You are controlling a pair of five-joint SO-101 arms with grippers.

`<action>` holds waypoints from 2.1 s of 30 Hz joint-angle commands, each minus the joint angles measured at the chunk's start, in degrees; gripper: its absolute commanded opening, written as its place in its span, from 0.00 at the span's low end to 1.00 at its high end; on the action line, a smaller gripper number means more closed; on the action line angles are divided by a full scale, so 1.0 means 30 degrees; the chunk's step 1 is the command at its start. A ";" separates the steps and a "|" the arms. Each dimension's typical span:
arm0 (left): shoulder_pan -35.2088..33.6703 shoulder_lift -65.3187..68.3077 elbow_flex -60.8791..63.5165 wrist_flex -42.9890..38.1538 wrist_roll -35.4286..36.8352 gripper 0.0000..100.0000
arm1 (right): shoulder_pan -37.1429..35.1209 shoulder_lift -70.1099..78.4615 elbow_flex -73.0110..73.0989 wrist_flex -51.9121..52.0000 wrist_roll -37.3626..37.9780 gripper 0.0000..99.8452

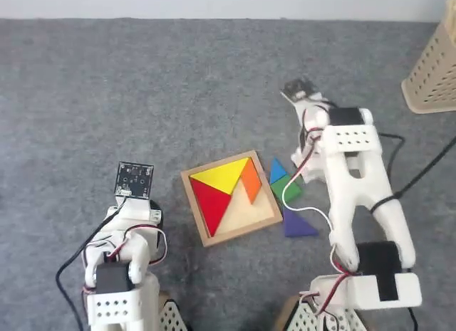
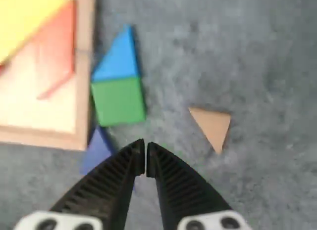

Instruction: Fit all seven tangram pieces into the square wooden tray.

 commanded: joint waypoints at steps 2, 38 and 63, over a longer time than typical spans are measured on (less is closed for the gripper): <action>0.0059 -0.0440 -0.0161 0.0059 0.0176 0.07 | 0.1861 -0.0542 0.1231 -0.1392 0.2462 0.05; 0.0059 -0.0440 -0.0161 0.0059 0.0176 0.07 | 0.3209 0.5875 0.0908 -0.5875 0.9377 0.09; 0.0059 -0.0440 -0.0161 0.0059 0.0176 0.07 | -0.1626 -0.3795 -0.0264 -0.0366 0.3985 0.01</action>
